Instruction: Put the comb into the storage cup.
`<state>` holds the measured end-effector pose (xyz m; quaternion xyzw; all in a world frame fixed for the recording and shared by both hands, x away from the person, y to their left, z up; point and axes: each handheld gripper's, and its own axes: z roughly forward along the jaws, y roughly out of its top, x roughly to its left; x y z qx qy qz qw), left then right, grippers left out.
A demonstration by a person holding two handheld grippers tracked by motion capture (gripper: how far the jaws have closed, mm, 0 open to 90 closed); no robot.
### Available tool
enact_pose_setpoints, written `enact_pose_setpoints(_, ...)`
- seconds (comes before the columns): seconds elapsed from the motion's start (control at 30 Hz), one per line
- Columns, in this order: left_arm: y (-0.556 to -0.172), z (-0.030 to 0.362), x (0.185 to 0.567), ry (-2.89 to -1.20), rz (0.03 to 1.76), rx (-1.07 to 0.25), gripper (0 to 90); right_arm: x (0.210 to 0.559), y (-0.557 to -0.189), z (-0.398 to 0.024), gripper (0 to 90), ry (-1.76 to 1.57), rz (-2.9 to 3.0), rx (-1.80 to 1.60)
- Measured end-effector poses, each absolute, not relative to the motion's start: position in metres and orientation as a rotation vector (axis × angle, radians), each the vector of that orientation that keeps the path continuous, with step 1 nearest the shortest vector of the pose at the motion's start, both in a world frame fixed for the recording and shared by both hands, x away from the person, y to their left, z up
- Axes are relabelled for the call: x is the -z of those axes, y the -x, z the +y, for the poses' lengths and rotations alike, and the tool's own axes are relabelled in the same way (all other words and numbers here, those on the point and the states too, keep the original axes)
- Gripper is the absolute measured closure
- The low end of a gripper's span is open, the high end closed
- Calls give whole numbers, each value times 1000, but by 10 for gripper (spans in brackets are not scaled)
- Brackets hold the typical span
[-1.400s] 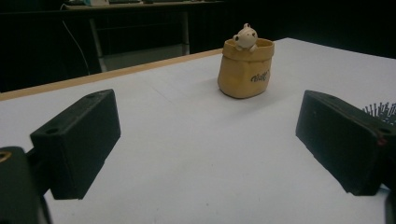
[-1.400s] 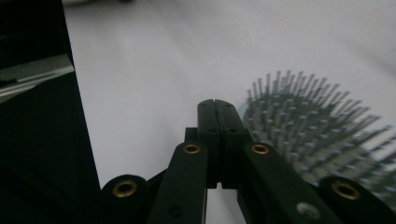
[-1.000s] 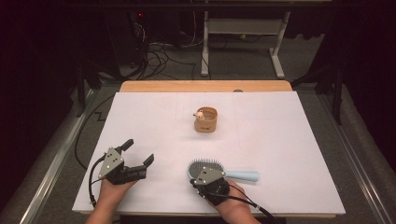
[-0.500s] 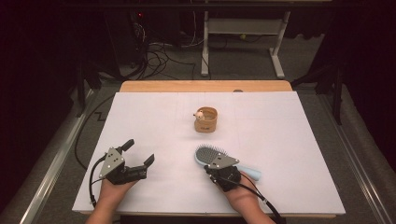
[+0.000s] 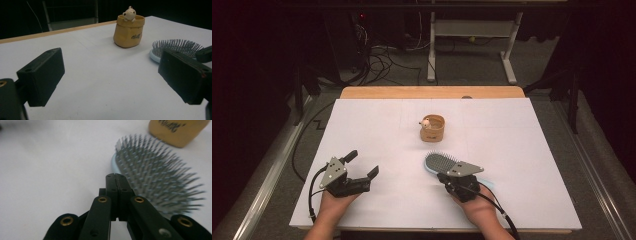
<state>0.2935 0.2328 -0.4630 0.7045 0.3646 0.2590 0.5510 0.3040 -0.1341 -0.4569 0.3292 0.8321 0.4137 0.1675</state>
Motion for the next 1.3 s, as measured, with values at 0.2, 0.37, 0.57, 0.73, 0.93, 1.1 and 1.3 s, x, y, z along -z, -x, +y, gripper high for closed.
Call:
enact_pose_setpoints(0.2,-293,232,463,-1663,866,-605,76,443,-304,-168,900,-993,2286,-1264)
enact_pose_setpoints(0.37,-294,233,463,-1664,868,-603,81,442,-309,-207,817,-1072,2217,-1292)
enact_pose_setpoints(0.57,-294,233,463,-1661,874,-605,81,446,-309,-239,612,-1149,2190,-1306)
enact_pose_setpoints(0.73,-294,234,464,-1659,882,-600,81,448,-308,-247,493,-1153,2180,-1333)
enact_pose_setpoints(0.93,-294,233,464,-1668,887,-589,81,452,-307,-251,320,-1148,2170,-1370)
enact_pose_setpoints(1.1,-294,233,464,-1669,885,-596,81,453,-309,-255,158,-1165,2163,-1405)
enact_pose_setpoints(1.3,-294,233,464,-1670,882,-598,79,451,-309,-253,2,-1179,2125,-1390)
